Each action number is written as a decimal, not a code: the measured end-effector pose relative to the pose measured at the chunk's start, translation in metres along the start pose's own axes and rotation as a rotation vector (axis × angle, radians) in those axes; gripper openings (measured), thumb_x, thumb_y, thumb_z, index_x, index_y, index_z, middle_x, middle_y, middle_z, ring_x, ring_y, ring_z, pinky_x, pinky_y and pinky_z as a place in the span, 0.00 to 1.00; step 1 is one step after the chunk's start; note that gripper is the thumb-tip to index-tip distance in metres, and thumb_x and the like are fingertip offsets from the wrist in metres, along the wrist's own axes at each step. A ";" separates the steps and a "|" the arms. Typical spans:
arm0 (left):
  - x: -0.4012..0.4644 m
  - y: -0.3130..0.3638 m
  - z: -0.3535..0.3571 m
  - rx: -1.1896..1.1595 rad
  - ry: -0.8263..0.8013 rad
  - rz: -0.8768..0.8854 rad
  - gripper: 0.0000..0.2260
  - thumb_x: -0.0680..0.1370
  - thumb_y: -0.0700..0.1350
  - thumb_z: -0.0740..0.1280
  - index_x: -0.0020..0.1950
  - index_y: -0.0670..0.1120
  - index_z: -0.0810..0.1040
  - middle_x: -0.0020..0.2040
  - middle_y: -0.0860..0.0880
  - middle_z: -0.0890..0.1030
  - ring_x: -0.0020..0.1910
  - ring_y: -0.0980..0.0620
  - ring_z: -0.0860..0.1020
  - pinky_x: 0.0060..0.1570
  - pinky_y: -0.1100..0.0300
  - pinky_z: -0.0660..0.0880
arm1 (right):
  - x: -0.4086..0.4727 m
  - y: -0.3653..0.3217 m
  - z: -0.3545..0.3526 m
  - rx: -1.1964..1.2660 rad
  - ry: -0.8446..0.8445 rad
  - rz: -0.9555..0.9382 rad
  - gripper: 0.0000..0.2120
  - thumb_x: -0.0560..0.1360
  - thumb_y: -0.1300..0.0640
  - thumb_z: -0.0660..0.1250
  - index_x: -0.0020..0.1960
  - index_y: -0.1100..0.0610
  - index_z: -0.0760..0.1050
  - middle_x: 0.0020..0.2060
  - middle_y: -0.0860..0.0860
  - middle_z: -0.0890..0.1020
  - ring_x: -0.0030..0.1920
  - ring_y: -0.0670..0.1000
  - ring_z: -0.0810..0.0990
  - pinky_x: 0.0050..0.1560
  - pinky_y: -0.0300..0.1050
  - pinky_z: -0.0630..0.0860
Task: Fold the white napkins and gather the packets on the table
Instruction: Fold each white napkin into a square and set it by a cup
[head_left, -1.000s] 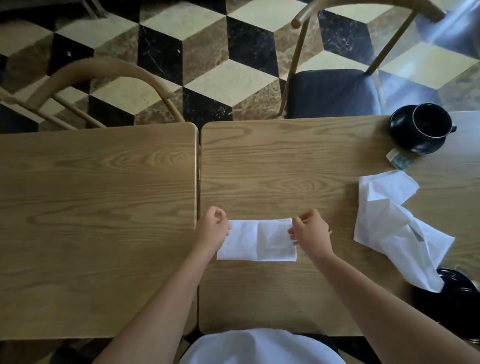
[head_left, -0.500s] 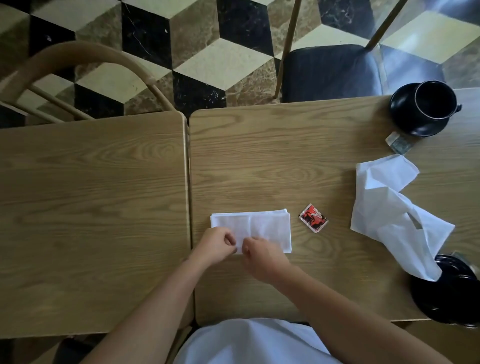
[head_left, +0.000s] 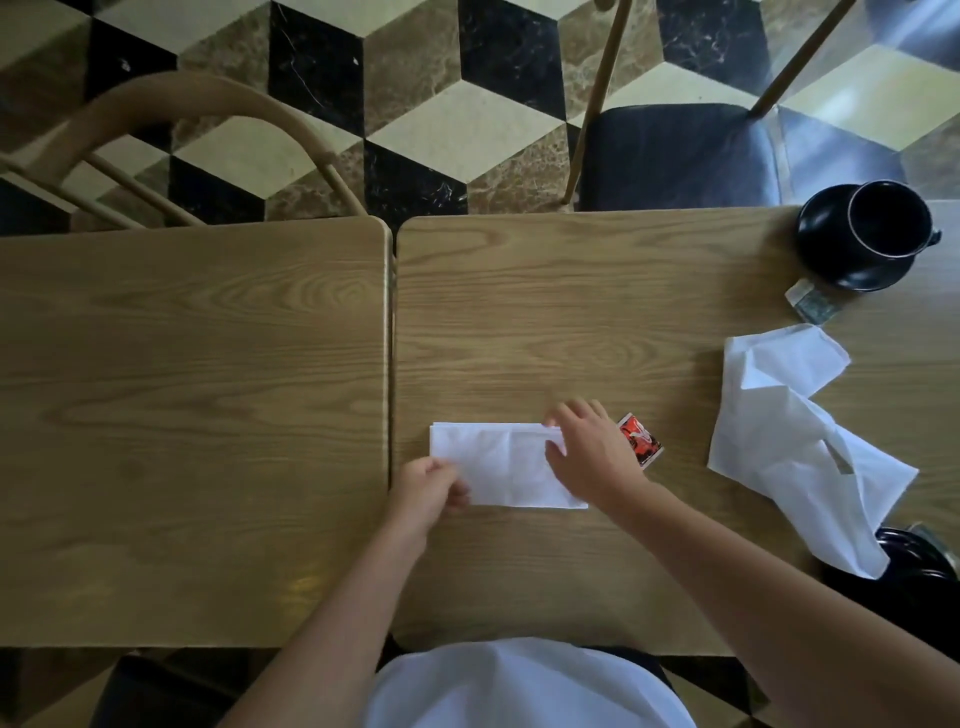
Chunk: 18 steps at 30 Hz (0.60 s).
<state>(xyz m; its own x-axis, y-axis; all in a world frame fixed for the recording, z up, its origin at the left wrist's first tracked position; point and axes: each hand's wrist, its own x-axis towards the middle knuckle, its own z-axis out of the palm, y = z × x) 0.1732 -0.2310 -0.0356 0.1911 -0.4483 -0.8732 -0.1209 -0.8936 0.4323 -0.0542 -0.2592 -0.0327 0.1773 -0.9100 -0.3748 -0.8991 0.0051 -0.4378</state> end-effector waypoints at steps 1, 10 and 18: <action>-0.009 -0.002 0.009 -0.124 -0.027 -0.080 0.04 0.76 0.38 0.66 0.43 0.40 0.81 0.36 0.43 0.84 0.32 0.47 0.82 0.32 0.58 0.77 | 0.008 0.000 -0.004 -0.059 -0.021 -0.005 0.15 0.75 0.54 0.69 0.61 0.54 0.76 0.57 0.51 0.78 0.59 0.57 0.74 0.56 0.52 0.74; -0.044 -0.007 0.043 -0.806 -0.281 -0.559 0.04 0.75 0.36 0.67 0.41 0.37 0.75 0.38 0.37 0.77 0.43 0.39 0.78 0.46 0.47 0.79 | 0.040 -0.025 -0.017 -0.295 -0.377 0.146 0.12 0.71 0.55 0.66 0.54 0.53 0.78 0.56 0.54 0.79 0.62 0.58 0.74 0.61 0.52 0.68; -0.053 -0.003 0.048 -0.963 -0.235 -0.378 0.05 0.70 0.37 0.68 0.39 0.43 0.72 0.31 0.47 0.65 0.29 0.51 0.64 0.39 0.58 0.66 | 0.031 -0.079 -0.061 0.067 -0.585 0.079 0.06 0.72 0.53 0.70 0.44 0.51 0.74 0.38 0.47 0.77 0.39 0.50 0.75 0.34 0.42 0.66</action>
<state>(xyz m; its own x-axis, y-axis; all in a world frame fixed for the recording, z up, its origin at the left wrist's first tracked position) 0.1164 -0.2037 -0.0016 -0.1504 -0.2135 -0.9653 0.7498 -0.6610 0.0294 -0.0022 -0.3132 0.0399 0.3192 -0.5264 -0.7880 -0.8947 0.1067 -0.4337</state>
